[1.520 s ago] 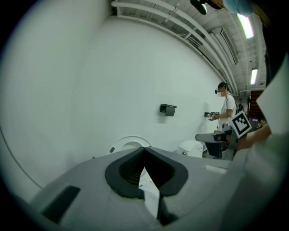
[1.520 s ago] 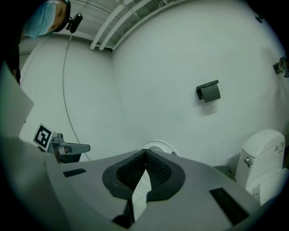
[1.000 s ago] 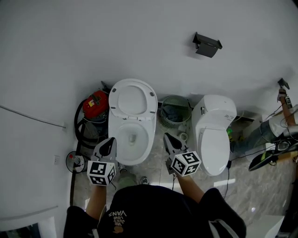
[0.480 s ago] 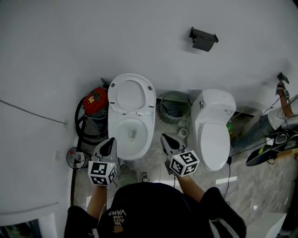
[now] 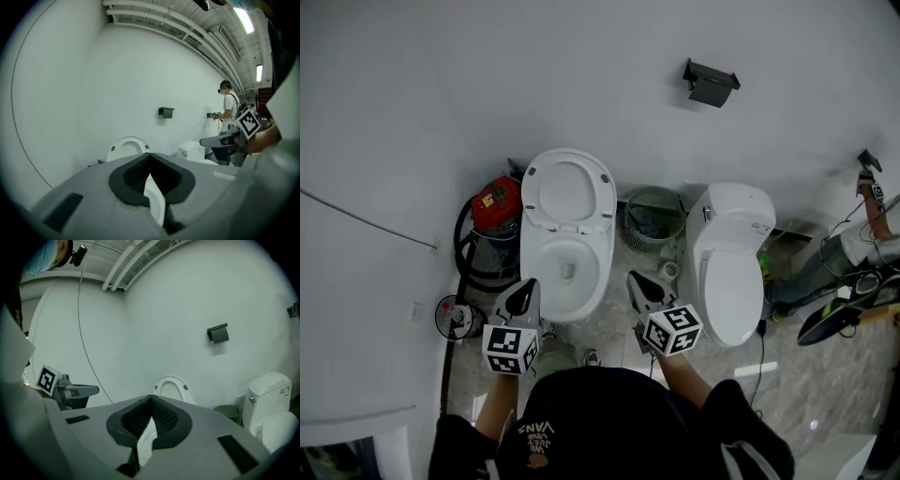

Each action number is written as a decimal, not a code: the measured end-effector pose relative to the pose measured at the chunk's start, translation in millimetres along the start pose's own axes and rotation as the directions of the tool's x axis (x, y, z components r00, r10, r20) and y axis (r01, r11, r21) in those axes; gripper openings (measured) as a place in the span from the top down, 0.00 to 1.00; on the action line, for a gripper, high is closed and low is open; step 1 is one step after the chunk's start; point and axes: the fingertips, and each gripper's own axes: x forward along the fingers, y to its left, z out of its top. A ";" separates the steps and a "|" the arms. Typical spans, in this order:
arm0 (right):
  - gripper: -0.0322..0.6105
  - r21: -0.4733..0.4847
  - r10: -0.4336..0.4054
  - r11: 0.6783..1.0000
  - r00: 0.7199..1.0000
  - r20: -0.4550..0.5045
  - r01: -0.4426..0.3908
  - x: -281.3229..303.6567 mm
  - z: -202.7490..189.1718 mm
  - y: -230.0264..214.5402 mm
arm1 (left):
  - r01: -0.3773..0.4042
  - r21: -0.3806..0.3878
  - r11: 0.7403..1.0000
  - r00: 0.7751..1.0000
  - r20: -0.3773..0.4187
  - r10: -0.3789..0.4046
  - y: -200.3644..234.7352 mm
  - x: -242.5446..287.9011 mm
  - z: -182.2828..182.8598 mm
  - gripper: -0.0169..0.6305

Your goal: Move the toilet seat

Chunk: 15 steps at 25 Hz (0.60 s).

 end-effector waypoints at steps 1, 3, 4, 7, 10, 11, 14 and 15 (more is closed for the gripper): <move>0.95 0.000 0.000 1.000 1.000 0.000 0.000 0.9 1.4 -0.6 | -0.003 -0.006 1.000 1.000 0.001 0.003 0.5 0.2 0.3 0.97; 0.95 -0.002 0.000 1.000 1.000 -0.001 0.000 2.9 2.4 -1.1 | -0.007 -0.013 1.000 1.000 0.001 0.007 1.7 0.8 -0.3 0.97; 0.95 -0.002 0.001 1.000 1.000 -0.002 -0.001 3.9 2.4 -1.2 | -0.008 -0.019 1.000 1.000 0.002 0.008 2.6 1.1 -0.7 0.97; 0.95 0.000 0.003 1.000 1.000 0.001 -0.003 5.3 3.1 -1.1 | -0.014 -0.032 0.999 1.000 0.004 0.014 4.7 1.4 -1.9 0.97; 0.95 -0.006 0.007 1.000 1.000 0.003 -0.007 4.2 3.4 2.3 | -0.018 -0.027 0.999 1.000 0.001 0.018 5.0 -1.2 -4.3 0.97; 0.95 -0.010 0.007 1.000 1.000 0.002 -0.007 3.6 3.3 3.4 | -0.020 -0.027 0.999 1.000 -0.001 0.020 4.9 -2.0 -5.0 0.97; 0.95 -0.021 0.004 1.000 1.000 -0.008 -0.004 2.5 2.3 3.0 | -0.022 -0.026 0.999 1.000 -0.004 0.022 3.7 -1.9 -5.7 0.97; 0.95 -0.023 0.002 1.000 1.000 -0.011 -0.003 2.5 1.9 2.1 | -0.022 -0.026 0.999 1.000 -0.004 0.022 3.2 -1.1 -5.6 0.97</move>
